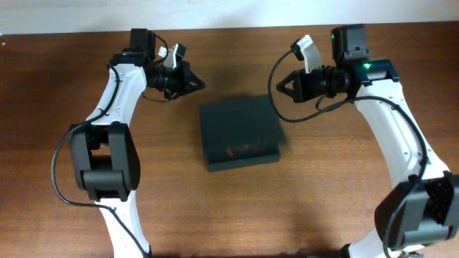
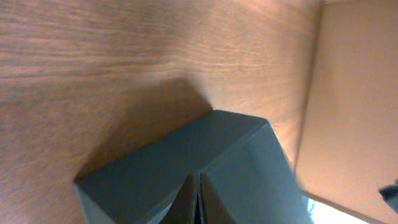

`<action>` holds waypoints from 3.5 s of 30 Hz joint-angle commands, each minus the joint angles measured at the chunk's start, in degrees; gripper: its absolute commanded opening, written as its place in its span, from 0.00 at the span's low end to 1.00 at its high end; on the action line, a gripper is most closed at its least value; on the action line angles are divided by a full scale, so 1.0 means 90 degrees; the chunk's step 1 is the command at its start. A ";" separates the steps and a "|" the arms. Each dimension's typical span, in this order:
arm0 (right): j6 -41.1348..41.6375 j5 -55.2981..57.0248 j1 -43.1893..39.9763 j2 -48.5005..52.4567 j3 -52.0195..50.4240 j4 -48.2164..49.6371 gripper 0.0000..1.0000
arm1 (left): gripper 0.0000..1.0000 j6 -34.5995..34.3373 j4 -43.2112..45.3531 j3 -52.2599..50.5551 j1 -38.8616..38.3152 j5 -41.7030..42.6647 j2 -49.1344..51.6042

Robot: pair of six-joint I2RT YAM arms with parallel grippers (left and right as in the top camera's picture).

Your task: Pack container

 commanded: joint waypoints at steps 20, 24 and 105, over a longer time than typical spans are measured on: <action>0.0845 0.0699 0.0029 -0.0442 0.0090 -0.0857 0.99 | 0.99 0.0396 -0.2392 0.1411 -0.0182 -0.1698 -0.0007; 0.0784 0.0704 -0.0005 -0.0614 0.0090 -0.1137 0.99 | 0.99 0.0393 -0.3019 0.1795 -0.0182 -0.1736 -0.0007; -0.0998 0.1535 -0.0435 -0.9012 -0.2115 -0.3504 0.99 | 0.99 -0.1061 -0.1923 -0.4913 -0.3563 -0.8136 -1.0637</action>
